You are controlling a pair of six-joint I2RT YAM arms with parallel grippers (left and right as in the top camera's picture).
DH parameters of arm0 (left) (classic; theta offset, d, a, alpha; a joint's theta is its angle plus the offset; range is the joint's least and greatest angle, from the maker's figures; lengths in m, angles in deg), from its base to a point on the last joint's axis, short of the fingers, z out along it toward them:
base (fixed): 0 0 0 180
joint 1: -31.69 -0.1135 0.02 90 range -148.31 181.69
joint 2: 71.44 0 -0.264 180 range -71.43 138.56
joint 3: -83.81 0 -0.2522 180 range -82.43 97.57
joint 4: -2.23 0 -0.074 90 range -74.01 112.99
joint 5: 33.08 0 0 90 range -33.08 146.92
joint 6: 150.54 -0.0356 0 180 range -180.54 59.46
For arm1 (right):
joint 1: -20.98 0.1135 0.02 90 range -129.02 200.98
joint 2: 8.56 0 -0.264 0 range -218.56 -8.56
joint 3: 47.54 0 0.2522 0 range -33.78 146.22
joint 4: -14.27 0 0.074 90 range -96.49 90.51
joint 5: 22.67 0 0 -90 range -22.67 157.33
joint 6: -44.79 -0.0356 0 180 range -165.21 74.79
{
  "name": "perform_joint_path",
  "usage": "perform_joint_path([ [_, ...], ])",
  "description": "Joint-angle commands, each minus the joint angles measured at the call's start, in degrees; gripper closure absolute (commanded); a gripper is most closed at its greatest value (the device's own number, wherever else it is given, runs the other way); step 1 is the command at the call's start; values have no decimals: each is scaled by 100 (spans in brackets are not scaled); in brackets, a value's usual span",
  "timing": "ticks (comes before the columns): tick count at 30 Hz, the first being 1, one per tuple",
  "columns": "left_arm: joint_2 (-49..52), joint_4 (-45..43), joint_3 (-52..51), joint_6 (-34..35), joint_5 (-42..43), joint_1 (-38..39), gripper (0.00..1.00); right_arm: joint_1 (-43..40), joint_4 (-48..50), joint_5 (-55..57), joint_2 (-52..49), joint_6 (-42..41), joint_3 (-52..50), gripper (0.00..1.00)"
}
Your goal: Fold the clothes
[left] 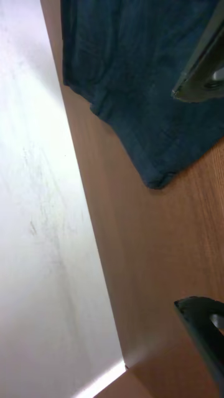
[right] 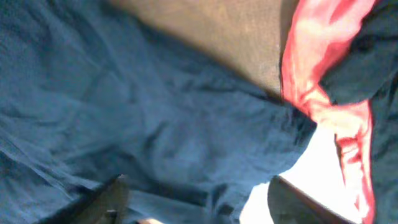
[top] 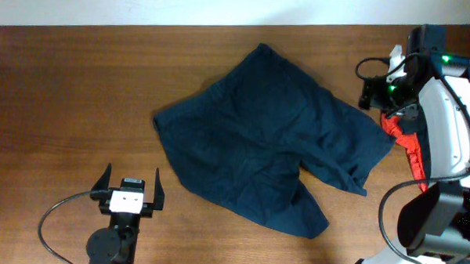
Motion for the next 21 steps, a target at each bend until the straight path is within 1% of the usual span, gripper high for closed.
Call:
perform_joint_path([
  [1, -24, 0, -28, -72, 24, 28, 1, 11, -140, -146, -225, -22, -192, 58],
  [3, -24, 0, -28, -72, 24, 28, 1, 44, -85, -142, -289, -22, -334, 77],
  [5, -24, 0, -28, -72, 24, 28, 1, 44, 79, -144, -350, -24, -549, 86],
  [14, -24, 0, -28, -72, 24, 28, 1, 70, 1600, -164, -693, -46, -1744, 89],
  [17, -24, 0, -28, -72, 24, 28, 1, 70, 1971, -140, -962, -46, -1836, 92],
  [21, -24, 0, -28, -72, 24, 28, 1, 70, 2468, -111, -1388, -44, -1836, 94],
])
